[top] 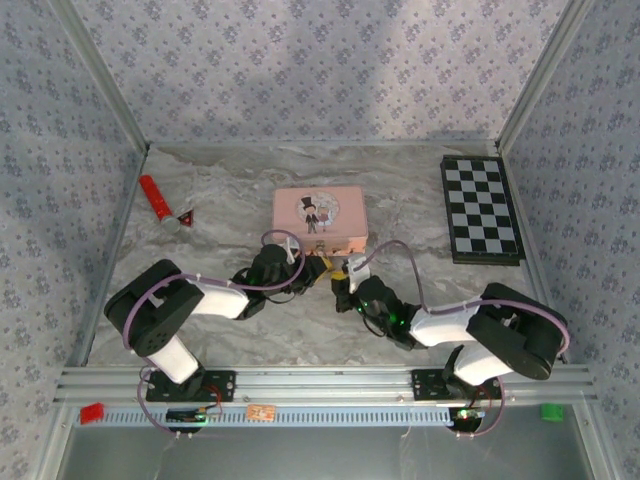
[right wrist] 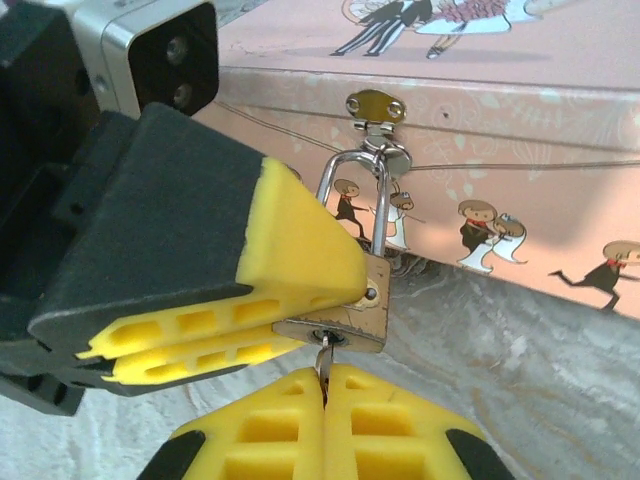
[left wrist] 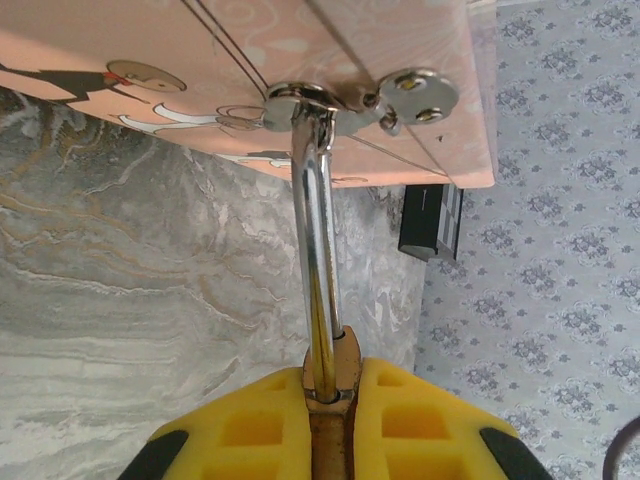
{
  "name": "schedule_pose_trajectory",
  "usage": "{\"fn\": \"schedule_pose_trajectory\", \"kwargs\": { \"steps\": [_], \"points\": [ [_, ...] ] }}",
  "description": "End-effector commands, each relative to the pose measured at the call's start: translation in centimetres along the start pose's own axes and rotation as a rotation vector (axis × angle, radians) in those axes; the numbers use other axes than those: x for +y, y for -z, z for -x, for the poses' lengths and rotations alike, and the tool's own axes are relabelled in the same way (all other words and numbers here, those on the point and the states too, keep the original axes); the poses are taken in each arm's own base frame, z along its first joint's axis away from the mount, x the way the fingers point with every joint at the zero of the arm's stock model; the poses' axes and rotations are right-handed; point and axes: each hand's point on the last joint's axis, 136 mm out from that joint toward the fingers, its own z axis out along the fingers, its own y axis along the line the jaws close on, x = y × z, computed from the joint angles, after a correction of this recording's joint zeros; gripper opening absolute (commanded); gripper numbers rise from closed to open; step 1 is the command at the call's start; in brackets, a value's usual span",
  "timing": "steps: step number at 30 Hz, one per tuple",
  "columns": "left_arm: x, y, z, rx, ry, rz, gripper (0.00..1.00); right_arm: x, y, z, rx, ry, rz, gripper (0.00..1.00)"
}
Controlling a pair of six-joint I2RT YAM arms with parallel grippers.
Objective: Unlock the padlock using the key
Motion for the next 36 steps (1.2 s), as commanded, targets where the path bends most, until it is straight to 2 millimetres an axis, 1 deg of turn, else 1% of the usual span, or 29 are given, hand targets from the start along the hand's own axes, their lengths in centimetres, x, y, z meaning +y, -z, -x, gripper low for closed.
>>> {"fn": "schedule_pose_trajectory", "kwargs": {
  "steps": [1,5,9,15,19,25,28,31,34,36],
  "points": [
    [-2.7,0.2,0.2,-0.009,-0.069,-0.085,0.00,-1.9,0.4,0.9,-0.038,-0.230,-0.065,0.00],
    [-2.5,0.1,0.2,-0.009,-0.067,-0.081,0.00,-2.2,0.3,-0.2,-0.004,-0.370,-0.050,0.00],
    [-2.4,0.1,0.2,-0.008,-0.070,-0.077,0.00,-2.0,0.1,-0.8,0.018,-0.417,-0.028,0.00],
    [-2.1,-0.2,0.0,0.001,-0.065,-0.071,0.01,-2.3,0.2,-1.7,0.046,-0.369,-0.057,0.00],
    [-1.6,-0.5,-0.6,0.018,-0.055,-0.063,0.02,-2.2,0.2,-2.4,0.074,-0.322,-0.088,0.00],
    [-0.5,-0.6,-1.6,0.037,-0.041,-0.034,0.03,-1.7,0.5,-2.7,0.098,-0.283,-0.104,0.00],
    [0.0,-0.6,-1.6,0.034,-0.041,-0.018,0.03,-1.6,0.9,-2.5,0.096,-0.269,-0.106,0.19],
    [0.3,-0.5,-1.6,0.034,-0.044,-0.009,0.03,-1.6,1.3,-1.9,0.090,-0.259,-0.104,0.33],
    [0.7,-0.4,-1.8,0.034,-0.053,0.008,0.03,-1.8,1.8,-1.6,0.088,-0.255,-0.105,0.42],
    [1.1,-0.1,-1.8,0.029,-0.056,0.021,0.03,-1.9,2.2,-1.3,0.089,-0.252,-0.097,0.45]
  ]
}}
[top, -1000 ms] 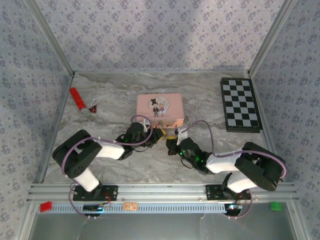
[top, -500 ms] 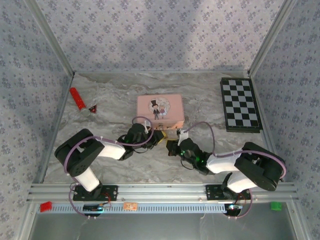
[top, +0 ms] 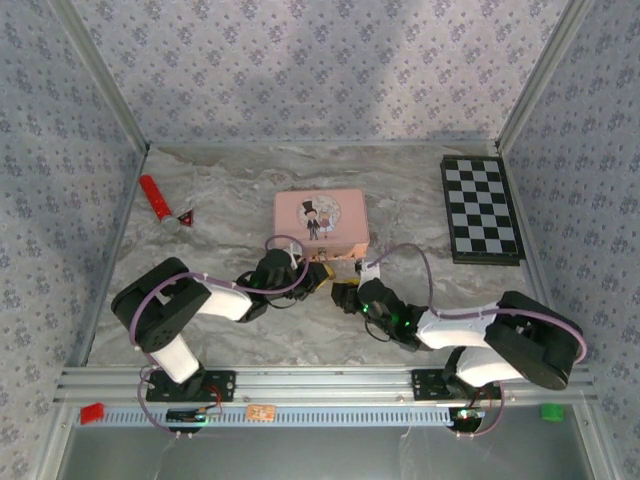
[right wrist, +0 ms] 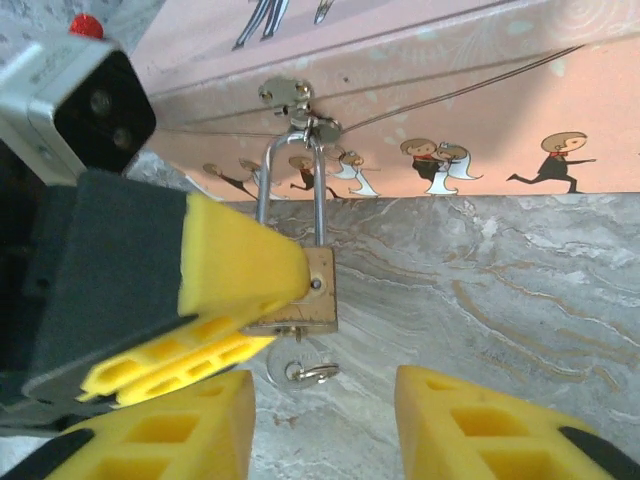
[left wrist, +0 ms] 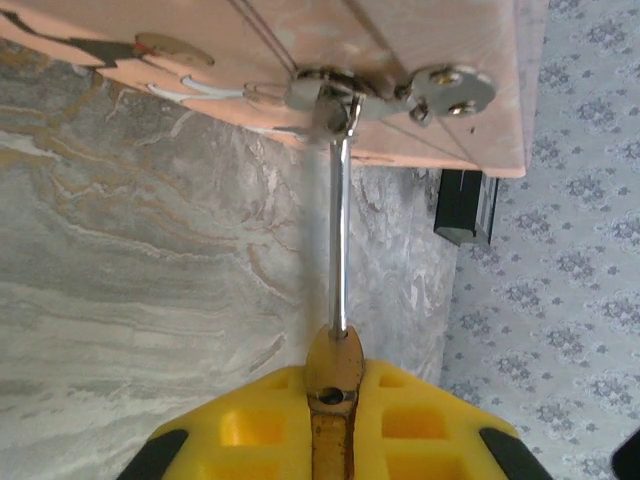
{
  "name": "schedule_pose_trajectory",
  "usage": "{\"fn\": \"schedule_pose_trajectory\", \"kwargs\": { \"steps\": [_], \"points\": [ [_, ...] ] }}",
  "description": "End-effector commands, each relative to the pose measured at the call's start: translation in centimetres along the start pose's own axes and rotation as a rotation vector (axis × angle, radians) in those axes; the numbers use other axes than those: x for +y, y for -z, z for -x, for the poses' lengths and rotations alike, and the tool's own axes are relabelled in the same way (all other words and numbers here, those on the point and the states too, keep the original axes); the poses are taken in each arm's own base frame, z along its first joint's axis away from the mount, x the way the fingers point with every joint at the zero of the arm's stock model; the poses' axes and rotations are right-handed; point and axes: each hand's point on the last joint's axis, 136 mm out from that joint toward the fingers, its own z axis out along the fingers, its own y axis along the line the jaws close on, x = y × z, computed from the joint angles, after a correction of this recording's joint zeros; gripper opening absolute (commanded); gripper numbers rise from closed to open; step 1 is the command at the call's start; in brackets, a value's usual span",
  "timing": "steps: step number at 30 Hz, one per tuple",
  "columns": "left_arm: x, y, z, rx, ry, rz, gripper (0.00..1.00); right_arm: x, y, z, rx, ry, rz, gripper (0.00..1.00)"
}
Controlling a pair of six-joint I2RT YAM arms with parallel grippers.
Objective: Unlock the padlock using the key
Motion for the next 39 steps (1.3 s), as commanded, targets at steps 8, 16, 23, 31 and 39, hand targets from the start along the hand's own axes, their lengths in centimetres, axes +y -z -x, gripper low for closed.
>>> {"fn": "schedule_pose_trajectory", "kwargs": {
  "steps": [8,16,23,31,39],
  "points": [
    [0.0,1.2,-0.2,-0.020,-0.073,0.008,0.06,-2.8,1.6,1.6,0.000,-0.020,-0.063,0.48],
    [2.8,2.2,-0.7,-0.022,-0.095,0.099,0.19,-3.4,2.2,2.6,-0.023,-0.028,-0.073,0.49],
    [3.3,3.6,-0.3,-0.059,-0.139,0.141,0.45,-3.6,2.0,2.6,-0.023,-0.031,-0.076,0.49],
    [2.7,6.7,2.1,-0.166,-0.227,0.203,0.61,-3.2,1.9,2.6,-0.015,-0.029,-0.056,0.50],
    [1.6,10.5,5.4,-0.254,-0.293,0.168,0.63,-1.6,0.8,1.6,0.056,-0.097,0.031,0.50]
  ]
}}
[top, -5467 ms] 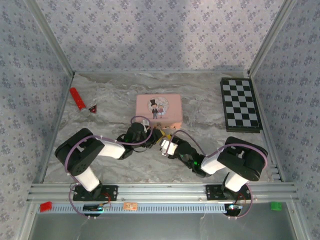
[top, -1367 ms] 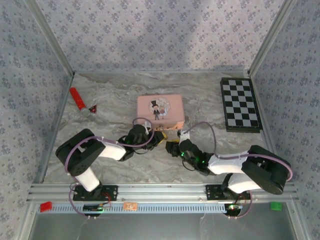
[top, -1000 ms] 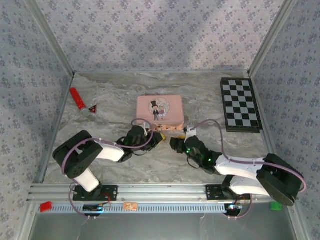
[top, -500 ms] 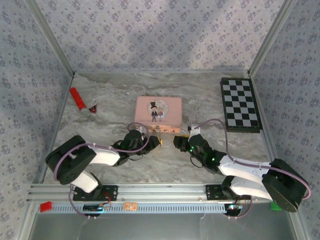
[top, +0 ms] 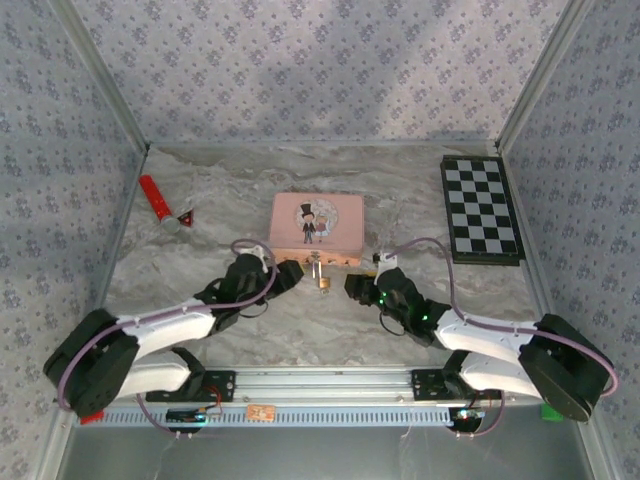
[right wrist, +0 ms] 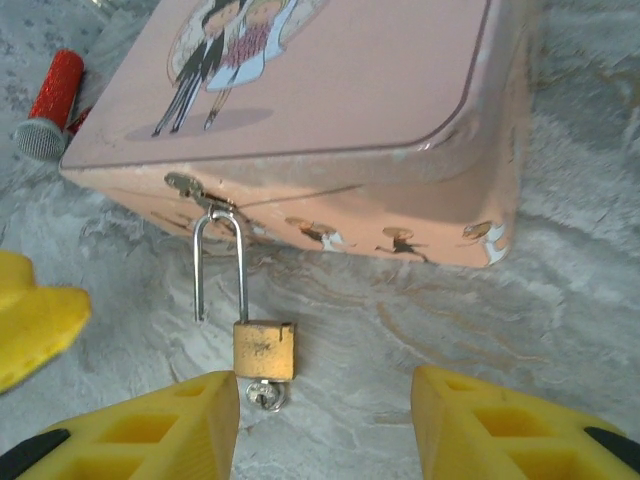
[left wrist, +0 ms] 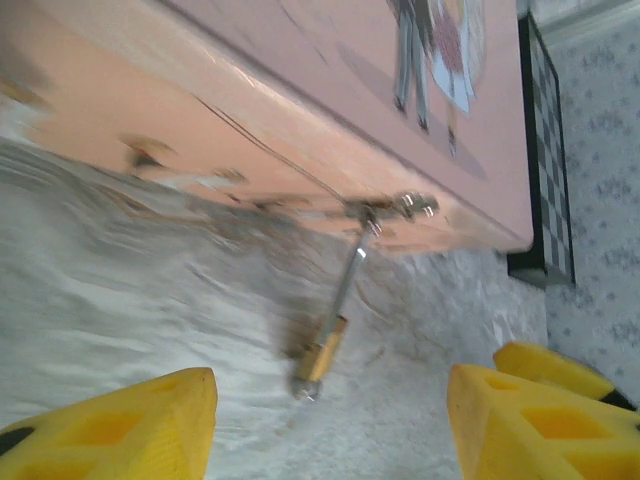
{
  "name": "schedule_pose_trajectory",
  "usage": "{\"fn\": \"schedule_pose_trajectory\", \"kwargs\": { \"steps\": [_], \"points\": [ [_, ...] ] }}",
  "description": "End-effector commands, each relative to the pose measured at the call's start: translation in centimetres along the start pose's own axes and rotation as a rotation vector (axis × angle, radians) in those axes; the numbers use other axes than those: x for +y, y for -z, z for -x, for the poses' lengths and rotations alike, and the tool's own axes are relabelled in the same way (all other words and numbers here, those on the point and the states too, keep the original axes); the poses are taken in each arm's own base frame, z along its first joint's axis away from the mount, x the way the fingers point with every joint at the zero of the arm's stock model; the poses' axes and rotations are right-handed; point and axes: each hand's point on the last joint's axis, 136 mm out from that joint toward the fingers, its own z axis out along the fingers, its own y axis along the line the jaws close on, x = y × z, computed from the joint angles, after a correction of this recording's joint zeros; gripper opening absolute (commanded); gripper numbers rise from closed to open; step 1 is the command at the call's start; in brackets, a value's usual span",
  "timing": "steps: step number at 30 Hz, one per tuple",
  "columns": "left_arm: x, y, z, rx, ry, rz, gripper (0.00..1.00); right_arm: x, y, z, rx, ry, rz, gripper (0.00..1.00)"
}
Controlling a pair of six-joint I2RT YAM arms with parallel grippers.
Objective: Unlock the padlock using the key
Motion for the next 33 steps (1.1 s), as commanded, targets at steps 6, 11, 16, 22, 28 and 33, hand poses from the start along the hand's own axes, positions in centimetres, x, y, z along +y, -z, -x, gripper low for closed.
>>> {"fn": "schedule_pose_trajectory", "kwargs": {
  "steps": [6,11,16,22,28,33],
  "points": [
    [1.7,3.4,5.1,-0.016,-0.162,0.109,0.67,2.2,-1.9,-0.1,0.073,-0.111,0.072,0.49],
    [1.4,3.2,8.6,0.001,-0.200,0.123,0.67,2.6,-3.7,0.2,0.068,-0.170,0.119,0.48],
    [2.1,1.0,10.2,0.056,-0.181,0.113,0.66,3.1,-5.5,0.7,0.087,-0.176,0.139,0.47],
    [1.5,-2.0,10.1,0.116,-0.163,0.023,0.65,1.9,-7.1,1.1,0.100,-0.156,0.157,0.48],
    [0.5,-4.2,7.9,0.184,-0.183,-0.001,0.63,-0.2,-8.4,2.2,0.099,-0.154,0.171,0.51],
    [-0.8,-5.7,4.9,0.219,-0.185,-0.004,0.61,-0.8,-8.7,3.6,0.103,-0.152,0.222,0.51]
  ]
}}
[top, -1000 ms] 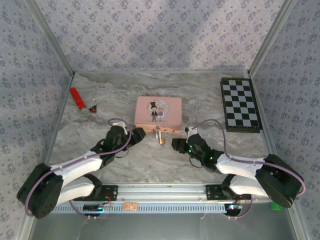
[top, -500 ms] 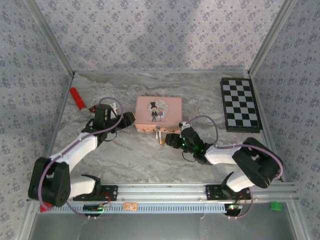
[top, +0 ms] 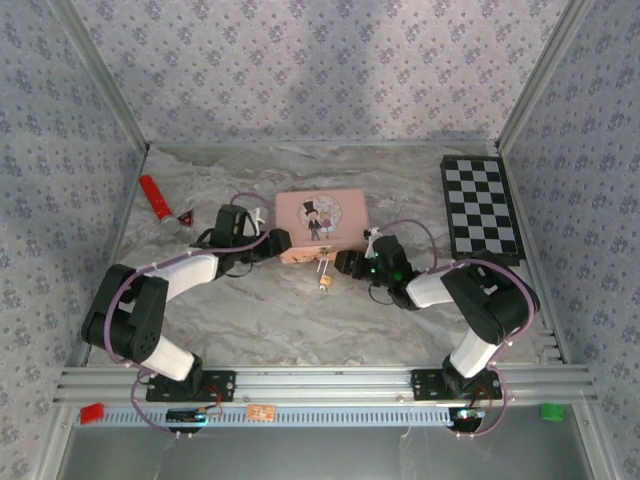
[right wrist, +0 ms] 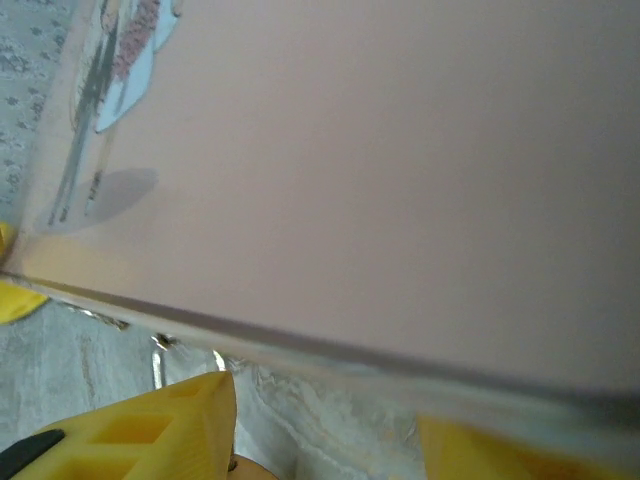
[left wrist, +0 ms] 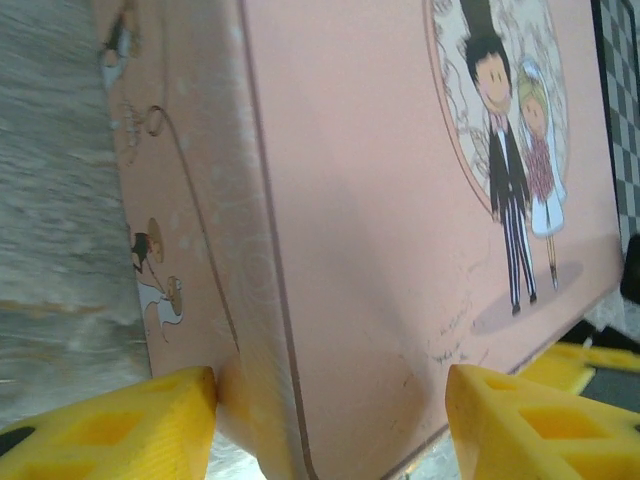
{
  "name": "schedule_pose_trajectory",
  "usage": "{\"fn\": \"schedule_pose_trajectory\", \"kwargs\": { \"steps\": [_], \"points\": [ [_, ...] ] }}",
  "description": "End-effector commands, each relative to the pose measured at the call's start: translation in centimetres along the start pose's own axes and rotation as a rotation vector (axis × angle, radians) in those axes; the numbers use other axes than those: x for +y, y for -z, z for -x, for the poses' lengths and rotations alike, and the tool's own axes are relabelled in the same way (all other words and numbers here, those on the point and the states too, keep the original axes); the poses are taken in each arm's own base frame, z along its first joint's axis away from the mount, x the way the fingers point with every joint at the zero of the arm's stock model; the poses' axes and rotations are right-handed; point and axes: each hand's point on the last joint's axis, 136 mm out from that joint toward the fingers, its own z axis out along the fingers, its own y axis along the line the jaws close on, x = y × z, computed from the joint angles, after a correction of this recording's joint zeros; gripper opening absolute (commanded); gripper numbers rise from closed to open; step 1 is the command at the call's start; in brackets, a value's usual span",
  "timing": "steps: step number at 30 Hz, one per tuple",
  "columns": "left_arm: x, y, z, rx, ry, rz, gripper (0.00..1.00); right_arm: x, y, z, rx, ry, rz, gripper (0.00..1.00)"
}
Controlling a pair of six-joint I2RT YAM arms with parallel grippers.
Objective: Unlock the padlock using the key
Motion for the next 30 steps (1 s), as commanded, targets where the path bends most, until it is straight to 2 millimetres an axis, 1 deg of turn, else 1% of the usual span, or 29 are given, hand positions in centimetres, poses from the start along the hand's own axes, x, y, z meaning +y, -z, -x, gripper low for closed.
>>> {"fn": "schedule_pose_trajectory", "kwargs": {
  "steps": [1,3,6,11,14,17,19,20,24,30],
  "points": [
    [-2.6,-1.4,-1.1,0.019,-0.013,-0.055,0.60,1.5,-0.1,1.7,-0.010,0.050,0.096,0.50],
    [-3.1,-1.9,-2.0,0.021,-0.014,-0.054,0.60,1.2,0.2,2.4,-0.016,0.046,0.105,0.50],
    [-3.4,-2.1,-2.6,0.024,-0.005,-0.058,0.59,0.5,0.9,3.0,-0.032,0.026,0.101,0.49],
    [-2.5,-1.2,-2.6,-0.007,-0.002,-0.014,0.60,-0.9,2.6,3.3,-0.073,-0.017,0.067,0.49],
    [-2.3,-0.6,-2.6,-0.025,-0.003,-0.001,0.60,-0.9,3.3,3.4,-0.101,-0.019,0.074,0.48],
    [-2.0,-0.3,-2.5,-0.038,0.014,-0.004,0.61,-0.2,3.1,3.2,-0.107,0.002,0.120,0.47],
    [-1.8,-0.4,-2.4,-0.040,0.029,-0.009,0.61,0.9,3.0,3.1,-0.110,0.035,0.188,0.43],
    [-1.8,-0.5,-2.4,-0.040,0.035,-0.011,0.61,1.2,3.0,2.9,-0.120,0.051,0.209,0.42],
    [-1.6,-0.9,-2.4,-0.017,0.062,-0.026,0.60,1.0,2.1,2.3,-0.124,0.030,0.228,0.43],
    [-1.7,-0.9,-1.7,-0.027,0.067,-0.029,0.61,0.1,1.1,1.6,-0.131,0.001,0.211,0.42]
  ]
}}
